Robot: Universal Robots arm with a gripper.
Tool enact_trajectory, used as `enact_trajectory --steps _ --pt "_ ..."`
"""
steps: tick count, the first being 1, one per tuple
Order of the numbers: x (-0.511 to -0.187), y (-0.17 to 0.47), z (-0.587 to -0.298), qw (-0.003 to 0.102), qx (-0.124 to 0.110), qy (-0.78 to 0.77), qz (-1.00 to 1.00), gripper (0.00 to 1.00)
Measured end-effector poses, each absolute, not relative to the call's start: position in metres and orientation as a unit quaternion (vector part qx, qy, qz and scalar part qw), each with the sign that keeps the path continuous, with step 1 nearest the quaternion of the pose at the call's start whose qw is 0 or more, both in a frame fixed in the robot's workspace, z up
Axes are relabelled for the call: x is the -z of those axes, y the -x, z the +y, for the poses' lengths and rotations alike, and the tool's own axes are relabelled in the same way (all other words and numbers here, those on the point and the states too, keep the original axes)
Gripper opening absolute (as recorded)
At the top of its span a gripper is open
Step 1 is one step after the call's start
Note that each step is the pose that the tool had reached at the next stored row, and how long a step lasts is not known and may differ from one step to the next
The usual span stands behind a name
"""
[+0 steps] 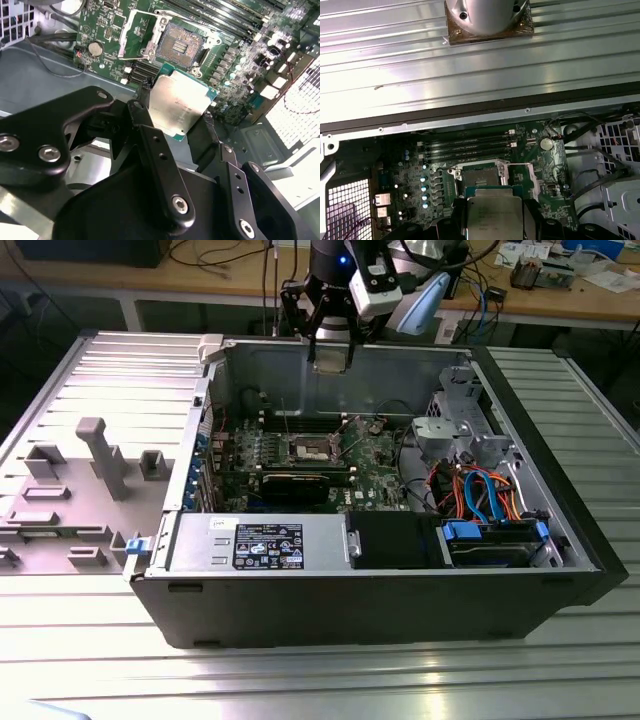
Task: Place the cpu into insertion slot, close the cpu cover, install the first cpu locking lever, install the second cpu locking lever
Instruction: 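Place the cpu into insertion slot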
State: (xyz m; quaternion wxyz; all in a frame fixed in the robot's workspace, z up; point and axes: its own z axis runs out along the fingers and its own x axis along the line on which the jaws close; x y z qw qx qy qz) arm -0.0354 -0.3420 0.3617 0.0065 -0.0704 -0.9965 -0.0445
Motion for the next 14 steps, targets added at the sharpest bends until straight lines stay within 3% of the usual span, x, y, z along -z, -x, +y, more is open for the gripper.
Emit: enact_trajectory --steps 14 --pt "-0.3592 0.0354 -0.3433 0.004 0.041 0.115 -0.993 0.54"
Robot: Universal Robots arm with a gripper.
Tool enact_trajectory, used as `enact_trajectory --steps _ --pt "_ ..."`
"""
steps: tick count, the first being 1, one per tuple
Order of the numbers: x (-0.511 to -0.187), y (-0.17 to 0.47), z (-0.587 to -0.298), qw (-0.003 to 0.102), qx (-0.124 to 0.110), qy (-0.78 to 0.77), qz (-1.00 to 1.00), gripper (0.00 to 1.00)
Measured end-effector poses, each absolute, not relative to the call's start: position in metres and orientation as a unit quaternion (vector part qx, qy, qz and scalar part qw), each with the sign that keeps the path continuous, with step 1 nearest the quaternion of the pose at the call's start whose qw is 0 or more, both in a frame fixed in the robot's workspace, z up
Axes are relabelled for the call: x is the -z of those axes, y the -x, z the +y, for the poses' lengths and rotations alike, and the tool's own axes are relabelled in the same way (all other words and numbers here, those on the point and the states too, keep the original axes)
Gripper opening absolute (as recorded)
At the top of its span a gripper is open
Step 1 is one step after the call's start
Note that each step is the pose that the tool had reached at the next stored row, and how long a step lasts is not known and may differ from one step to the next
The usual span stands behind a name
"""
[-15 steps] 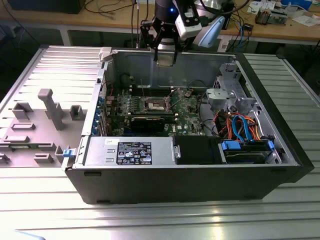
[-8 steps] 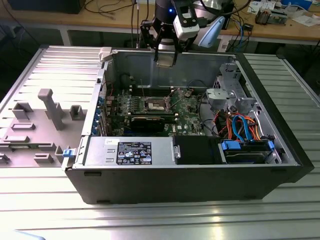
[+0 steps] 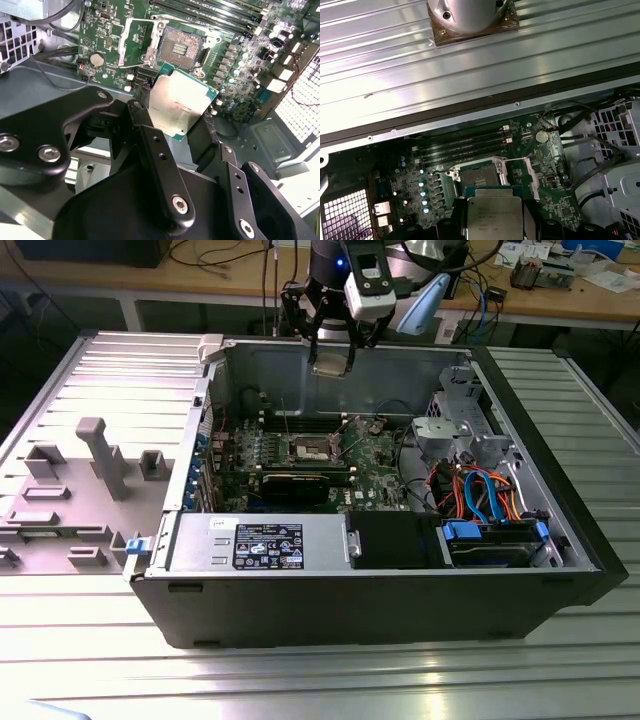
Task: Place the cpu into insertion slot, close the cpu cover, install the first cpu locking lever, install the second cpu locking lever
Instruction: 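Place the cpu into insertion slot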
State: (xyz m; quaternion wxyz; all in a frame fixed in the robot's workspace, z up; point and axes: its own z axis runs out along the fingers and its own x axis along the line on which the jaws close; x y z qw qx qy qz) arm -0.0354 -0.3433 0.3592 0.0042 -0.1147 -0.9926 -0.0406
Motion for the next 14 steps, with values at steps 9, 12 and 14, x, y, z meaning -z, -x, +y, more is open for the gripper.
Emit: enact_trajectory --steps 9,12,14 --pt "-0.3589 0.0354 -0.3433 0.004 0.041 0.124 -0.991 0.54" --pt "-0.3585 0.0354 -0.3433 0.003 0.041 0.142 -0.989 0.54" --pt "-0.3580 0.0354 -0.3433 0.003 0.041 0.153 -0.987 0.54"
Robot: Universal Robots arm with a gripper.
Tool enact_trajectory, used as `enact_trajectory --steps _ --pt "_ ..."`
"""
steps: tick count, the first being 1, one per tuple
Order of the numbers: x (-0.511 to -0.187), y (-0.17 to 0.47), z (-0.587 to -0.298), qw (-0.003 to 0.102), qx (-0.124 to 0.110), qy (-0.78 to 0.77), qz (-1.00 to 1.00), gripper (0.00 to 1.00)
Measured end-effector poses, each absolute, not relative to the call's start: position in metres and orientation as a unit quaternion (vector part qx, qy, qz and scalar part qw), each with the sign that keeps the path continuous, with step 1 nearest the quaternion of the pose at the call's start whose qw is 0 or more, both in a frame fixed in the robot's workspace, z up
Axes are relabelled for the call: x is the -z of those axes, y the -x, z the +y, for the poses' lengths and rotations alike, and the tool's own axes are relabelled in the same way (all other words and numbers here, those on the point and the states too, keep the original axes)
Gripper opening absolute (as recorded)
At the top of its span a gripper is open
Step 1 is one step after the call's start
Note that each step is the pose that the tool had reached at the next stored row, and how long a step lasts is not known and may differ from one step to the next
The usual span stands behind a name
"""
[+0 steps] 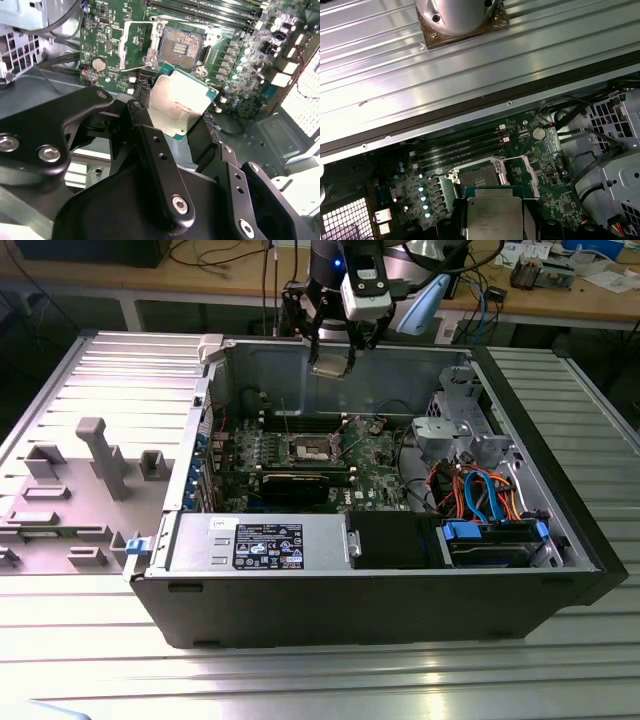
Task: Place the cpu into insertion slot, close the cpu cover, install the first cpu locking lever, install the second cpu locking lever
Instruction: 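Place the cpu into insertion slot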
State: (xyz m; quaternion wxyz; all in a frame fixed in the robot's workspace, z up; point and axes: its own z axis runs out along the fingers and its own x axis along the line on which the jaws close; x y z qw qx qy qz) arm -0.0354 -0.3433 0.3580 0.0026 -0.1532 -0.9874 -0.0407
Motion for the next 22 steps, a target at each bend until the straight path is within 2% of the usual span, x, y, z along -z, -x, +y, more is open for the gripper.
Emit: enact_trajectory --steps 22 --pt "-0.3565 0.0354 -0.3433 0.001 0.040 0.197 -0.980 0.54"
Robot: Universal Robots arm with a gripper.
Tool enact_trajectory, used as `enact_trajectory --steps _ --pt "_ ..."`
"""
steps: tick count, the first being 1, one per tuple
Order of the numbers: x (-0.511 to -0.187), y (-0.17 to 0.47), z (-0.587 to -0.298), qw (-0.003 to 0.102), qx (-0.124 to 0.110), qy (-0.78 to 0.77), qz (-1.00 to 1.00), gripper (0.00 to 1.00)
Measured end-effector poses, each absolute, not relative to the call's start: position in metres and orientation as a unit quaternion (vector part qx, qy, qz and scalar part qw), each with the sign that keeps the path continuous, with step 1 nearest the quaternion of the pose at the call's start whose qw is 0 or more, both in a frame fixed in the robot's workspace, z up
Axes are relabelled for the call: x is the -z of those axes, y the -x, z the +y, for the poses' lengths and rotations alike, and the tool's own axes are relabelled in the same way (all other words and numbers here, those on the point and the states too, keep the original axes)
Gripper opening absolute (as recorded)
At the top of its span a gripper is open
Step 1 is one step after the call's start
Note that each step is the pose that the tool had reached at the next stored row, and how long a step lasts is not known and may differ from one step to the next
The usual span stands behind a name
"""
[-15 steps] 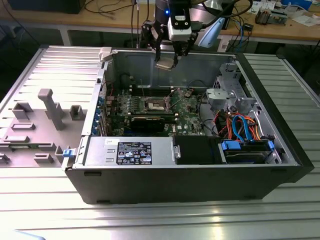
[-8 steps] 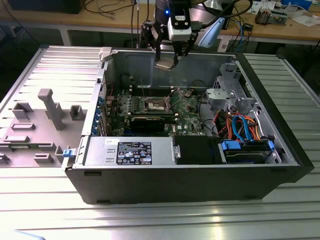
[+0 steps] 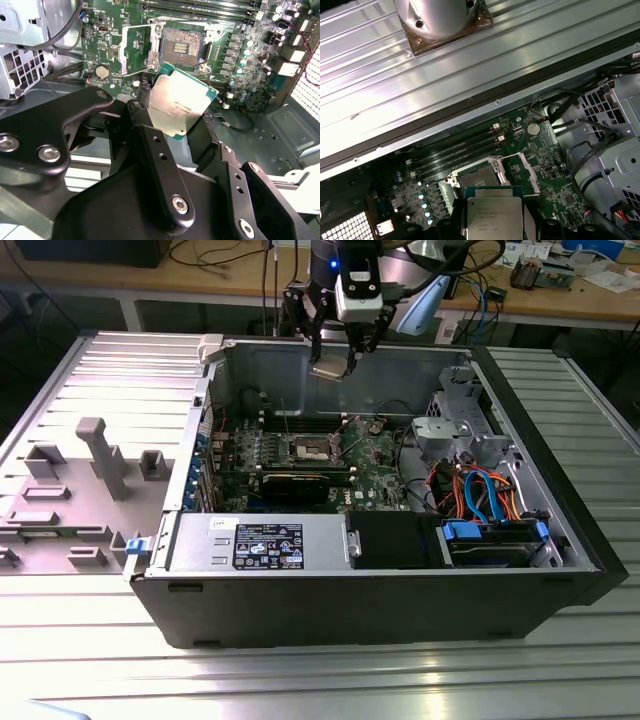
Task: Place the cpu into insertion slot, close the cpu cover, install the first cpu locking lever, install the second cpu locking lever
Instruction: 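Place the cpu into insertion slot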
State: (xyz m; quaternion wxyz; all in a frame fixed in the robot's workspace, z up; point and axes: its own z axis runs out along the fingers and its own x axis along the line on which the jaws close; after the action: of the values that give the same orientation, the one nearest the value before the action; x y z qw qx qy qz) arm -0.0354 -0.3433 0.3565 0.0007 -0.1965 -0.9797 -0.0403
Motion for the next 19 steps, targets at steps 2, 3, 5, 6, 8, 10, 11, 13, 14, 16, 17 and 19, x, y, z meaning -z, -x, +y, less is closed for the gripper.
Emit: enact_trajectory --steps 2,3,5,6,8,10,11,13,14,16,17,19 --pt "-0.3562 0.0354 -0.3433 0.000 0.040 0.201 -0.979 0.54" --pt "-0.3560 0.0354 -0.3433 0.000 0.040 0.203 -0.978 0.54" --pt "-0.3556 0.0354 -0.3434 0.000 0.040 0.207 -0.978 0.54" --pt "-0.3556 0.0355 -0.3435 0.000 0.040 0.208 -0.977 0.54" --pt "-0.3555 0.0355 -0.3435 0.000 0.040 0.208 -0.977 0.54" --pt "-0.3556 0.0355 -0.3435 0.000 0.040 0.208 -0.977 0.54" --pt "-0.3556 0.0355 -0.3436 0.000 0.040 0.208 -0.977 0.54" --pt "-0.3556 0.0355 -0.3435 0.000 0.040 0.208 -0.977 0.54" --pt "-0.3555 0.0355 -0.3435 0.000 0.040 0.208 -0.977 0.54" --pt "-0.3555 0.0355 -0.3435 0.000 0.040 0.208 -0.977 0.54" --pt "-0.3555 0.0355 -0.3435 0.000 0.040 0.208 -0.977 0.54" --pt "-0.3555 0.0355 -0.3435 0.000 0.040 0.208 -0.977 0.54"
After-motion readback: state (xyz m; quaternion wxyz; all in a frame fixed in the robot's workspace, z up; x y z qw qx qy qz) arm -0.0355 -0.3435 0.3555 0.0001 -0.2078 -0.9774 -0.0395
